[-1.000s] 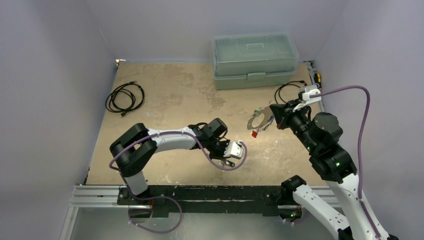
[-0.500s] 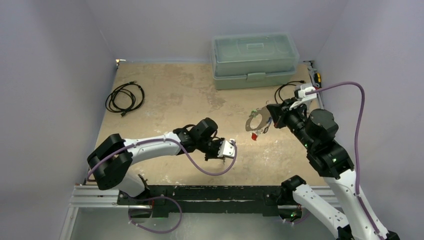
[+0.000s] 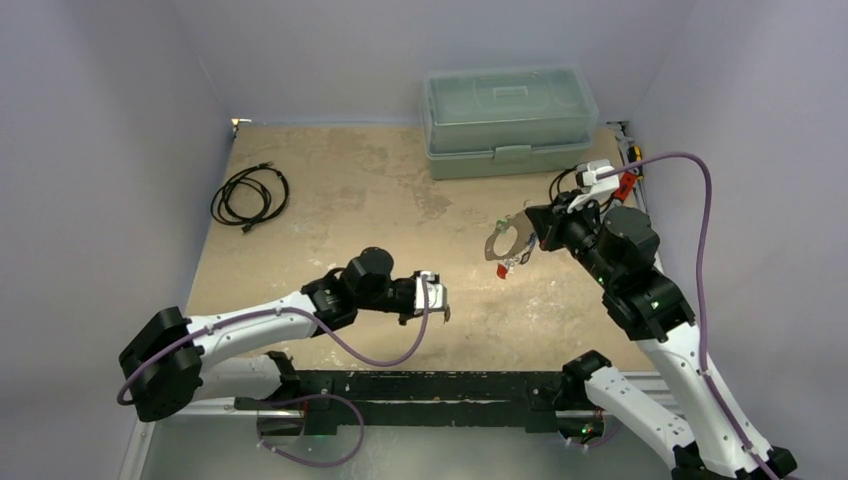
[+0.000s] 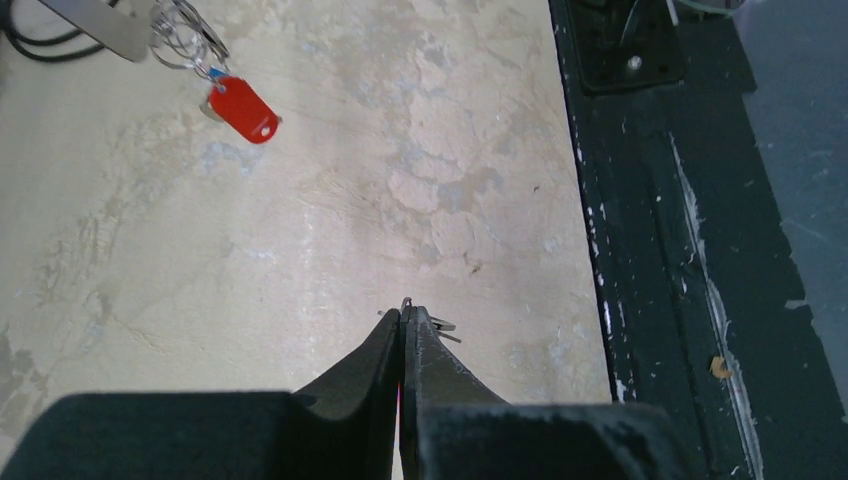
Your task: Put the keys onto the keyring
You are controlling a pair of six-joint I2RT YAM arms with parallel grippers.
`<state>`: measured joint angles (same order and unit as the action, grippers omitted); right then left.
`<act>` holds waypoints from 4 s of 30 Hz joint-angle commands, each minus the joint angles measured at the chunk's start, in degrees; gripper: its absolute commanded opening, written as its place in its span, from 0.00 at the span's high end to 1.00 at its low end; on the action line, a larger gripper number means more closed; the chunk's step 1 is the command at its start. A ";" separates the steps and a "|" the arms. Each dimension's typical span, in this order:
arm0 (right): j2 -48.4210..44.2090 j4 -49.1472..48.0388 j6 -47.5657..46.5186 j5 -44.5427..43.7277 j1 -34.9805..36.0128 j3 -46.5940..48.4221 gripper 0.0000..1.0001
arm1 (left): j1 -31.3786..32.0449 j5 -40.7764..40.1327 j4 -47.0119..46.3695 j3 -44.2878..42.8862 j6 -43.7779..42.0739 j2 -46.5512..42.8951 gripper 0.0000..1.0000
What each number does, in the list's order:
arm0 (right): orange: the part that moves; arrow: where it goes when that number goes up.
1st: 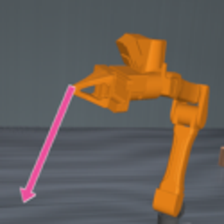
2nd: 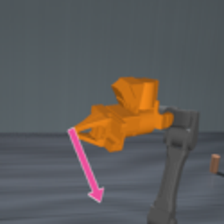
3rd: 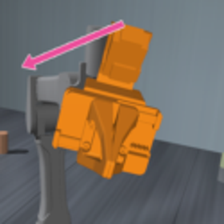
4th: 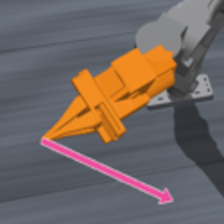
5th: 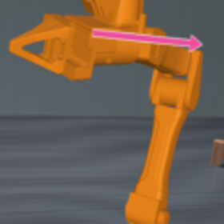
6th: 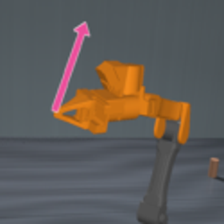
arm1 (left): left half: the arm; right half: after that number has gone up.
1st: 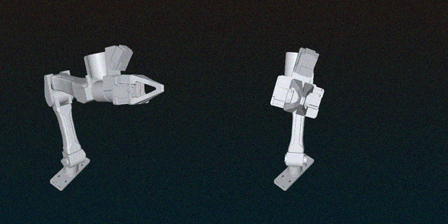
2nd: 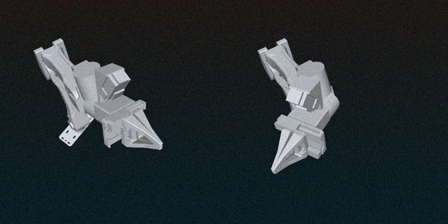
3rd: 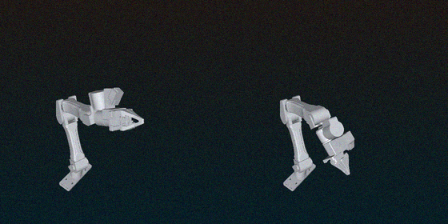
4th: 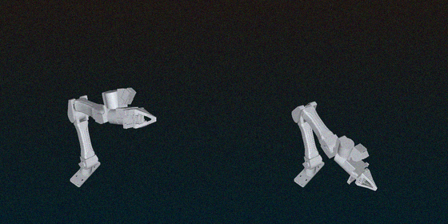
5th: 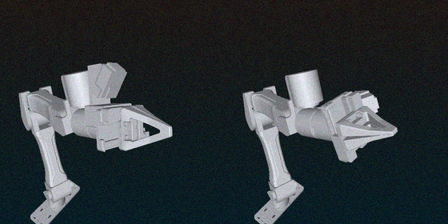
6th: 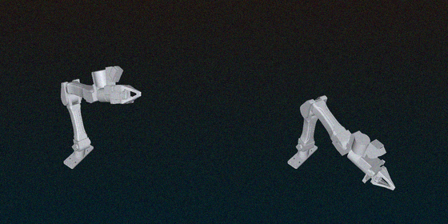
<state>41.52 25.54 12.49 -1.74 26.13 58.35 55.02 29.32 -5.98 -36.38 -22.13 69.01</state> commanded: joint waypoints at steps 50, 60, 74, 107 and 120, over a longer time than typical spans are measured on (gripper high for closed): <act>8.87 -18.93 -7.23 3.46 21.66 -11.33 1.00 | -3.72 -11.90 -7.71 6.62 -8.96 -26.74 1.00; 8.37 -23.19 -15.69 6.38 22.60 -14.81 1.00 | -4.00 -3.55 -1.65 3.86 -13.07 -26.14 1.00; 9.33 -21.68 -21.01 7.43 28.05 -14.15 1.00 | -4.75 0.42 2.51 1.19 -14.12 -25.18 1.00; 12.96 -20.26 -23.83 -0.03 37.32 -10.26 1.00 | -6.14 -0.11 3.51 0.08 -11.96 -23.20 1.00; 12.61 -20.44 -23.83 -0.58 38.01 -10.71 1.00 | -8.28 0.35 1.44 -0.10 -9.36 -22.52 1.00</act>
<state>55.70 7.97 -10.59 -2.04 63.42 44.99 47.59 29.26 -1.37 -33.67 -32.95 46.46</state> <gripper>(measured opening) 0.005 0.003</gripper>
